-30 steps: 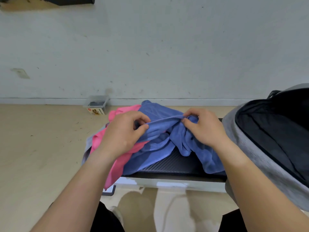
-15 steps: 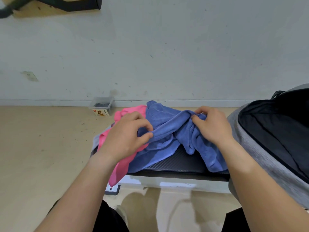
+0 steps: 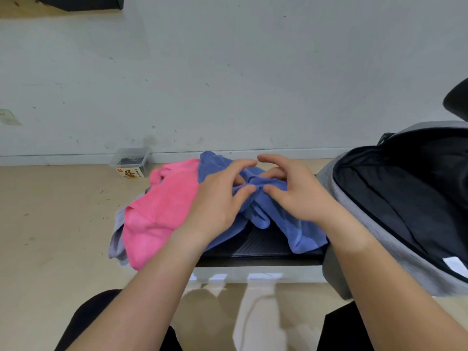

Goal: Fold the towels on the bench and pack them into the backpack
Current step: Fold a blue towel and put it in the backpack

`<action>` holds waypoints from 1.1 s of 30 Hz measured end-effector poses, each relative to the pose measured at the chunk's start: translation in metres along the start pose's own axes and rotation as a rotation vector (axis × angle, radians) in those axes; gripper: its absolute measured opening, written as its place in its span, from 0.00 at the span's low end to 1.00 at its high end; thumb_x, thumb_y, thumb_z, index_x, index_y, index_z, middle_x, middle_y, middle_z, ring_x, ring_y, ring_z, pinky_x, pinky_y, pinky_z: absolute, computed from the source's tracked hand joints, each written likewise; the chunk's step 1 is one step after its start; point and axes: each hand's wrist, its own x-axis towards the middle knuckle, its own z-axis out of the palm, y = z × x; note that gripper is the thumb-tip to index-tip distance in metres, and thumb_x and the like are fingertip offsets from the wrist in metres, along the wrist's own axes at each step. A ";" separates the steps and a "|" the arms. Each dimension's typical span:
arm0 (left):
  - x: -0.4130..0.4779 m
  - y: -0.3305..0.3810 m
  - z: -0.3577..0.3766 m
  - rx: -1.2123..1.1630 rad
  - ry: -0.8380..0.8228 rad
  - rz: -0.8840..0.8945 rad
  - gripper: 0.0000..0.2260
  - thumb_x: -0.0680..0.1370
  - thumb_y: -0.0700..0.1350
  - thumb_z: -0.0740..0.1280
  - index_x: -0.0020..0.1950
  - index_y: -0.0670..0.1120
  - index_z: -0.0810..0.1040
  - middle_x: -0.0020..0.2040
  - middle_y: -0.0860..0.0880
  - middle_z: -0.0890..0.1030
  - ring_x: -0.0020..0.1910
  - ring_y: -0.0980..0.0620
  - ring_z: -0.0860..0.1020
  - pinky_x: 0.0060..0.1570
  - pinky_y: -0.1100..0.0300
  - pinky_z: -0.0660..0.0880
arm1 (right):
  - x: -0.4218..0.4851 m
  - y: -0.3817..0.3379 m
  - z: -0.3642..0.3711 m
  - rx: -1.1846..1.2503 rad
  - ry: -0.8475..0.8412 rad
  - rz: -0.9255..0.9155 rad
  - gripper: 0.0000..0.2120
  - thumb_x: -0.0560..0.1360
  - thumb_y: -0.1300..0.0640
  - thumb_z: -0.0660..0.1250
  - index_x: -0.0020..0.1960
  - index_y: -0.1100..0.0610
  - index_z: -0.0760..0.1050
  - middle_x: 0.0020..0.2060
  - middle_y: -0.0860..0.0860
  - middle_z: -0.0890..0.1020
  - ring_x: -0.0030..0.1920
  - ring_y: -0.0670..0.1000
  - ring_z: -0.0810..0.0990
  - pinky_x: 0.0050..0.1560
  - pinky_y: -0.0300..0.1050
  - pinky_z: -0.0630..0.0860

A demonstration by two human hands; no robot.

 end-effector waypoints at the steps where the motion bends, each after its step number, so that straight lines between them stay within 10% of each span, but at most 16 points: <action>1: 0.005 0.002 0.005 0.026 -0.035 0.008 0.14 0.79 0.44 0.69 0.62 0.58 0.77 0.38 0.63 0.77 0.40 0.66 0.75 0.43 0.74 0.67 | -0.005 0.000 -0.002 0.007 0.003 -0.009 0.28 0.75 0.65 0.67 0.73 0.51 0.67 0.52 0.43 0.84 0.59 0.40 0.79 0.61 0.35 0.71; 4: 0.015 0.005 0.015 0.069 -0.061 0.020 0.08 0.78 0.45 0.70 0.47 0.60 0.79 0.35 0.64 0.76 0.38 0.66 0.74 0.41 0.74 0.66 | -0.017 0.002 -0.010 0.023 0.025 0.001 0.28 0.75 0.66 0.67 0.72 0.50 0.67 0.51 0.42 0.85 0.58 0.37 0.79 0.60 0.31 0.70; 13: 0.033 -0.004 0.018 0.041 0.080 -0.109 0.05 0.76 0.47 0.72 0.43 0.57 0.80 0.37 0.60 0.80 0.40 0.64 0.77 0.44 0.68 0.68 | -0.030 0.024 -0.041 -0.070 0.225 0.103 0.04 0.72 0.56 0.74 0.40 0.50 0.82 0.35 0.45 0.83 0.38 0.42 0.80 0.39 0.38 0.74; 26: 0.025 0.002 0.009 0.100 0.193 -0.226 0.07 0.76 0.47 0.71 0.48 0.52 0.73 0.34 0.54 0.77 0.35 0.62 0.74 0.34 0.66 0.67 | -0.026 0.034 -0.041 0.165 0.429 0.356 0.02 0.72 0.58 0.71 0.40 0.53 0.82 0.29 0.51 0.84 0.32 0.48 0.83 0.42 0.52 0.83; 33: 0.004 0.022 -0.001 -0.269 -0.014 -0.292 0.10 0.78 0.34 0.62 0.45 0.47 0.79 0.30 0.52 0.78 0.28 0.53 0.79 0.36 0.54 0.81 | -0.026 -0.003 -0.009 0.304 0.176 0.231 0.05 0.74 0.60 0.71 0.43 0.60 0.79 0.31 0.59 0.82 0.29 0.53 0.79 0.34 0.49 0.78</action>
